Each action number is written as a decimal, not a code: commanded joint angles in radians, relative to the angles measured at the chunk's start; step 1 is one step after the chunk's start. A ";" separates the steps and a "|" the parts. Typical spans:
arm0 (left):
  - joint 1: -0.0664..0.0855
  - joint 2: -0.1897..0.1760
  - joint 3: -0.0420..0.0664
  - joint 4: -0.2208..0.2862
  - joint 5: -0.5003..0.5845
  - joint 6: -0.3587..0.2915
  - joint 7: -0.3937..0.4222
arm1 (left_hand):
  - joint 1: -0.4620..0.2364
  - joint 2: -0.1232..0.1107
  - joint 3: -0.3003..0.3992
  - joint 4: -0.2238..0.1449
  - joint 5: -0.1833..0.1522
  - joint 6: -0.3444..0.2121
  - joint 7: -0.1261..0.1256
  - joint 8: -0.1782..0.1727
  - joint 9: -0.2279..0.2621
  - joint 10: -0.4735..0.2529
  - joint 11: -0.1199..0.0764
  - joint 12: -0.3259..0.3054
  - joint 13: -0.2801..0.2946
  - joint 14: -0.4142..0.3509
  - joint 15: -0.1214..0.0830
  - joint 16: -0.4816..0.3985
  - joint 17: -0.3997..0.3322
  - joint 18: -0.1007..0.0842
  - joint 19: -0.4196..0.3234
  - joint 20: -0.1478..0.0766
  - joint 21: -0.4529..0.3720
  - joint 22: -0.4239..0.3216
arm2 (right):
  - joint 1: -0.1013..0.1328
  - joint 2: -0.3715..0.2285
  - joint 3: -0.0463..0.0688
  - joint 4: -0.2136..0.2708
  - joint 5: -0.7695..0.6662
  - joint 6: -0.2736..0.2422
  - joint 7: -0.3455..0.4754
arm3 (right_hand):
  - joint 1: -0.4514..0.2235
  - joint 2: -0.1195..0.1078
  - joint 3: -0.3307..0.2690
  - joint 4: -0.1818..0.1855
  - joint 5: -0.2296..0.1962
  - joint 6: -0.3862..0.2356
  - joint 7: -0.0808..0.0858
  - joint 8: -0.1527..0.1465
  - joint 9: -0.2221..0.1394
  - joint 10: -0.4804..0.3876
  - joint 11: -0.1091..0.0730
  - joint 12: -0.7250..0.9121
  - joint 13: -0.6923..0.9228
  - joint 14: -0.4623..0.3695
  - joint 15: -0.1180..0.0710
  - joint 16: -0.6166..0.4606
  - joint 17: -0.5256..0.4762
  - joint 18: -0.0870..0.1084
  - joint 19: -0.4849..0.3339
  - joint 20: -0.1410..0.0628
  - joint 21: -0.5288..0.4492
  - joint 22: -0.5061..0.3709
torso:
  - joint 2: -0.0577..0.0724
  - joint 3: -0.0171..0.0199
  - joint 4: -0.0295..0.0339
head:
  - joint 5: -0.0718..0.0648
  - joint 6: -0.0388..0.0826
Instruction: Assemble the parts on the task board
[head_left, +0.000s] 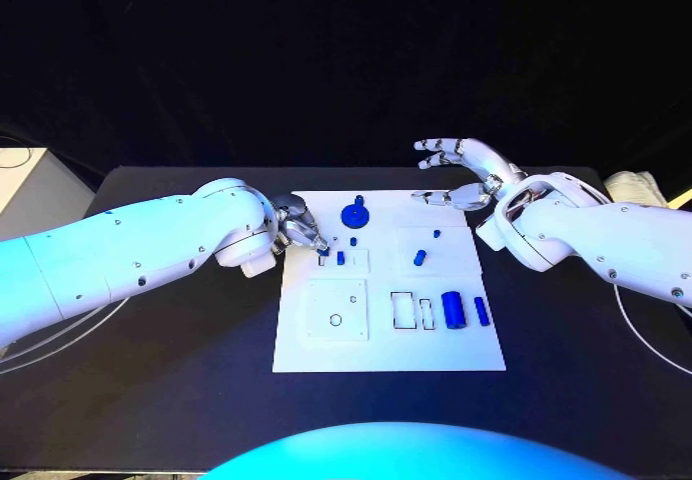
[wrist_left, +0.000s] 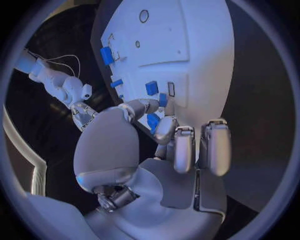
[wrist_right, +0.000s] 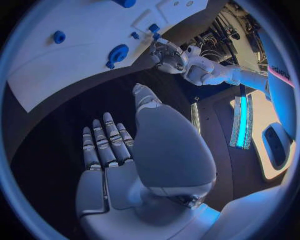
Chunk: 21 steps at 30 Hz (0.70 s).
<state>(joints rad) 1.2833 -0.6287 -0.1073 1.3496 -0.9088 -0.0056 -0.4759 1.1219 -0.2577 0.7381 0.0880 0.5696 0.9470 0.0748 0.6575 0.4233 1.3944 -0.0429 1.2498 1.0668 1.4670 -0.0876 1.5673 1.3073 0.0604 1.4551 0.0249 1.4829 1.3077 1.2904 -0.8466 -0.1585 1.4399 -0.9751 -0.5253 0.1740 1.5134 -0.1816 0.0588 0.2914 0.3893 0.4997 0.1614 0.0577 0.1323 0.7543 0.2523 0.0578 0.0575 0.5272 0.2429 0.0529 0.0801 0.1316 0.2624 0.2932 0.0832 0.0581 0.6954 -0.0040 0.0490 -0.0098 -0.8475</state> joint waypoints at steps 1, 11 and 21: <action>0.002 0.003 0.000 -0.001 -0.018 0.059 -0.025 | 0.000 0.013 0.074 -0.080 0.004 0.062 -0.050 0.030 0.239 0.011 -0.003 0.005 0.004 0.104 -0.006 0.003 0.264 -0.020 0.006 -0.002 0.006 0.108 | 0.000 0.001 0.000 0.001 -0.003 0.009 0.011 | -0.002 0.009 0.004 0.000 -0.003 0.008 0.135 0.006 0.001 0.009 0.001 0.001 0.001 0.006 -0.001 0.000 -0.002 -0.016 -0.006 0.000 0.004 -0.002 | -0.001 -0.0007 0.0003 | 0.000 -0.001; 0.003 0.003 -0.002 -0.005 -0.019 0.099 -0.040 | -0.005 0.023 0.067 -0.076 0.003 0.072 -0.054 0.029 0.238 0.019 -0.006 0.007 0.009 0.104 -0.008 0.003 0.264 -0.022 0.011 -0.004 0.009 0.114 | 0.000 0.002 0.000 0.000 -0.003 0.010 0.011 | -0.002 0.009 0.004 0.000 -0.003 0.008 0.135 0.006 0.001 0.009 0.001 0.001 0.001 0.006 -0.001 0.000 -0.002 -0.016 -0.006 0.000 0.004 -0.002 | -0.001 -0.0007 0.0006 | 0.000 -0.003; 0.003 0.004 -0.002 -0.002 -0.023 0.094 -0.045 | -0.011 0.026 0.058 -0.072 -0.002 0.077 -0.056 0.028 0.237 0.025 -0.007 0.011 0.016 0.104 -0.008 0.003 0.264 -0.022 0.011 -0.005 0.009 0.115 | 0.000 0.002 0.000 -0.001 -0.003 0.010 0.011 | -0.002 0.009 0.005 0.000 -0.002 0.009 0.135 0.006 0.001 0.008 0.001 0.000 0.001 0.005 -0.001 0.000 -0.002 -0.016 -0.006 0.000 0.004 -0.002 | 0.000 0.0002 0.0003 | 0.002 0.000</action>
<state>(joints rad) 1.2855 -0.6272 -0.1090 1.3447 -0.9252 0.0672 -0.5132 1.1094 -0.2432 0.7367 0.0838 0.5691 0.9550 0.0797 0.6576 0.4233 1.4106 -0.0516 1.2550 1.0817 1.4669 -0.0876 1.5673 1.3073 0.0447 1.4601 0.0198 1.4869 1.3075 1.2901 -0.8451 -0.1584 1.4384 -0.9742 -0.5252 0.1739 1.5134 -0.1816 0.0587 0.2914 0.3893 0.4997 0.1613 0.0577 0.1322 0.7542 0.2522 0.0577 0.0575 0.5272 0.2429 0.0529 0.0790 0.1315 0.2624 0.2932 0.0831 0.0572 0.6949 -0.0042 0.0493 -0.0074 -0.8482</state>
